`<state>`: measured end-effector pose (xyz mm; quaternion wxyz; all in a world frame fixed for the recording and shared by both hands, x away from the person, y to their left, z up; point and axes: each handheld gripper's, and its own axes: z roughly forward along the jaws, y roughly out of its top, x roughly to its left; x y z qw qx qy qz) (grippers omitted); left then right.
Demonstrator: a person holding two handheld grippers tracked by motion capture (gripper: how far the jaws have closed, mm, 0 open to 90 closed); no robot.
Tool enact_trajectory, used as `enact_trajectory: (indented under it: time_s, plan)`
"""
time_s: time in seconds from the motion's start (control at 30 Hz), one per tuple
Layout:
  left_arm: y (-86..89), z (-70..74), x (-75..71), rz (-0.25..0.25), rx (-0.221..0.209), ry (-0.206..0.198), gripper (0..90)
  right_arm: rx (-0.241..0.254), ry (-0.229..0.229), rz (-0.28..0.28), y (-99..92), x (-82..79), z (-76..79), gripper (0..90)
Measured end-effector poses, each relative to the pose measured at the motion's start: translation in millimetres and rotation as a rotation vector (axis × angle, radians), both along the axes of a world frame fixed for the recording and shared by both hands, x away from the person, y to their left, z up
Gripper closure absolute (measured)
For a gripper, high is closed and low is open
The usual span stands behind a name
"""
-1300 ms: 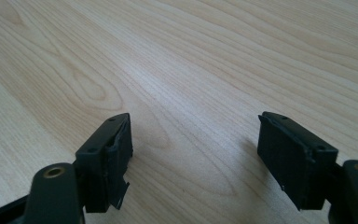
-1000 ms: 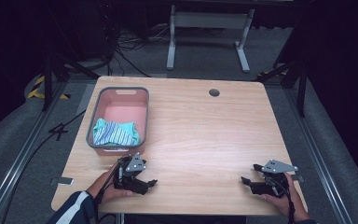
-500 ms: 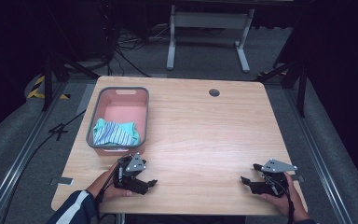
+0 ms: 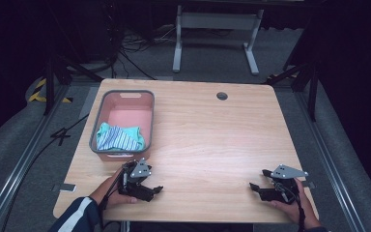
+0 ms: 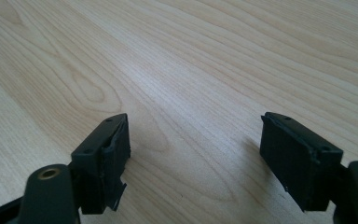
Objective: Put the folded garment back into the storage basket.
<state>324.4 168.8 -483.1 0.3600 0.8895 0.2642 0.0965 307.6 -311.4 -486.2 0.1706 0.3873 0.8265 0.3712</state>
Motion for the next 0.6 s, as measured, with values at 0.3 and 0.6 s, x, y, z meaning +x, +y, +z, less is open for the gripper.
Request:
enact_trajectory:
  time_s: [0.3, 0.6]
  plan:
    - [-0.2, -0.1, 0.5, -0.005, 0.000, 0.000, 15.2, 0.001, 0.002, 0.002, 0.0, 0.6, 0.0, 24.9]
    - [-0.4, -0.2, 0.8, -0.006, -0.001, 0.000, 15.1, 0.001, 0.002, 0.002, 0.0, 0.6, 0.0, 24.9]
